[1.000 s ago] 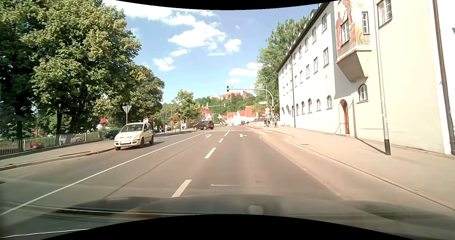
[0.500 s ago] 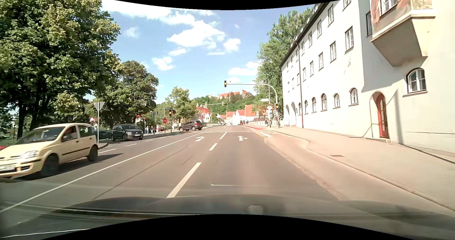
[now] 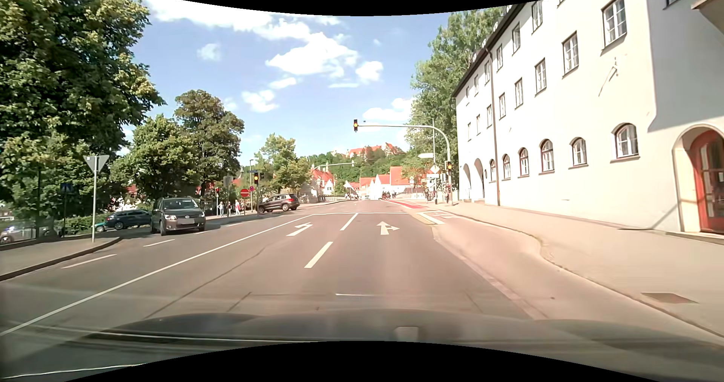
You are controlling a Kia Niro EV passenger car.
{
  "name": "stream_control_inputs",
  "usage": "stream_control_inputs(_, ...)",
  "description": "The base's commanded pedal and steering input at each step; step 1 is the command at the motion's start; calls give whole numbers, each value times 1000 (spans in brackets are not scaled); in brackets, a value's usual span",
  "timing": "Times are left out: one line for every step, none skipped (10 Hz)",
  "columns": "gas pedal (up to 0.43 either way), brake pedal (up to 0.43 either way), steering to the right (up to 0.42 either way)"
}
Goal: Follow the waypoints while adhering to traffic rules and regulations
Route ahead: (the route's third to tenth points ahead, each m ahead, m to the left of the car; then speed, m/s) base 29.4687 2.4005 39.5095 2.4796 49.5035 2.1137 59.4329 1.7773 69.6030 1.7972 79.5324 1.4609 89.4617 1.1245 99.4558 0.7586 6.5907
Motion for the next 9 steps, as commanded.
stream_control_inputs(0, 226, 6)
stream_control_inputs(0, 226, 6)
stream_control_inputs(0, 226, 6)
stream_control_inputs(0, 226, 5)
stream_control_inputs(0, 226, 3)
stream_control_inputs(0, 226, 4)
stream_control_inputs(0, 226, 3)
stream_control_inputs(0, 226, 3)
stream_control_inputs(0, 226, 3)
